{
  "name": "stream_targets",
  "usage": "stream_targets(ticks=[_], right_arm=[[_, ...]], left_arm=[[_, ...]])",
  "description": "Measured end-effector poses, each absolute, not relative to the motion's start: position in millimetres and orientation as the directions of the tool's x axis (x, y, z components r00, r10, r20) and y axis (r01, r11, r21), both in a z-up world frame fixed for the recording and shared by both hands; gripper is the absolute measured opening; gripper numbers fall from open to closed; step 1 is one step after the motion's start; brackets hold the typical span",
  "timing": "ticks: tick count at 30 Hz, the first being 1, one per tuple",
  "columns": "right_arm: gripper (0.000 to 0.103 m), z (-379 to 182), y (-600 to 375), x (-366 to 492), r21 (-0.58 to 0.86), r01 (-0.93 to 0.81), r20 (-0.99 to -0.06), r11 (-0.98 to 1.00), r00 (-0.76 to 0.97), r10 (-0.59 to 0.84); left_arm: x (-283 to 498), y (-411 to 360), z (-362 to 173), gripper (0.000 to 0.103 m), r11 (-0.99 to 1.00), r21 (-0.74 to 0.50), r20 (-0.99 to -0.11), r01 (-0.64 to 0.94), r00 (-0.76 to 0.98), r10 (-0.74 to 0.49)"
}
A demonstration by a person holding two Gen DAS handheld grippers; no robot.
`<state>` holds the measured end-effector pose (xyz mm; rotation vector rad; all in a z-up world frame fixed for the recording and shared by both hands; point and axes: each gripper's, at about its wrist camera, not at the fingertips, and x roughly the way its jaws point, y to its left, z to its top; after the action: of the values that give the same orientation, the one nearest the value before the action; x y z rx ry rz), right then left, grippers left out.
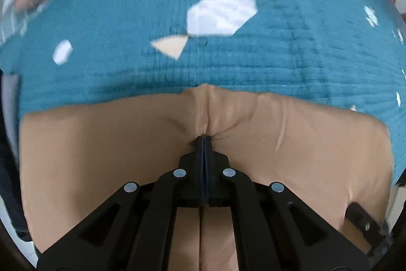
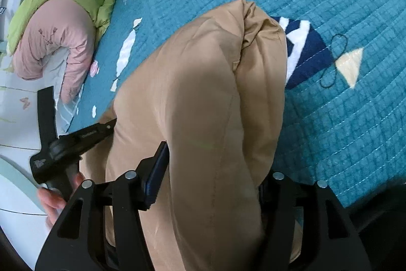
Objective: Fold large clothes
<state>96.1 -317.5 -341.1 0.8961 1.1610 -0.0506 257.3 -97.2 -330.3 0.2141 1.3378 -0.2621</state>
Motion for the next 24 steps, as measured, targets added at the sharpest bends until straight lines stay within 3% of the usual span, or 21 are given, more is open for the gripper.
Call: stream_targets(ticks=[4,8,12,16,21,24], right_arm=[[0.055,-343.2,-319.4,95.5,0.582,0.481,-0.808,0.656,0.433,0.4],[0.055,-342.5,-318.8,93.5,0.58,0.477,-0.809,0.661,0.433,0.398],[0.054,-343.6,-321.2,90.6,0.592,0.499,-0.801,0.632,0.45,0.394],[0.032,-317.4,-308.5,86.7,0.58,0.452,-0.792,0.677,0.505,0.342],[0.029,-258.6,-282.5,78.8,0.691,0.331,-0.673,0.643,0.619,0.405],[0.028,-220.7,-243.0,83.6,0.667,0.228,-0.667,0.709,0.607,0.432]], left_arm=[[210.9,-63.9,-303.1,0.0,0.952,-0.117,-0.969,0.284,0.177,-0.172],[165.8,-37.7,-322.3,0.0,0.958,-0.165,-0.974,0.233,0.117,-0.196],[131.3,-27.9,-338.3,0.0,0.954,-0.134,-0.946,0.27,0.252,-0.204],[136.1,-34.6,-337.7,0.0,0.959,-0.105,-0.947,0.263,0.268,-0.177],[136.9,-30.3,-342.5,0.0,0.953,-0.162,-0.93,0.257,0.284,-0.235],[131.6,-22.1,-342.2,0.0,0.946,-0.213,-0.922,0.243,0.269,-0.277]])
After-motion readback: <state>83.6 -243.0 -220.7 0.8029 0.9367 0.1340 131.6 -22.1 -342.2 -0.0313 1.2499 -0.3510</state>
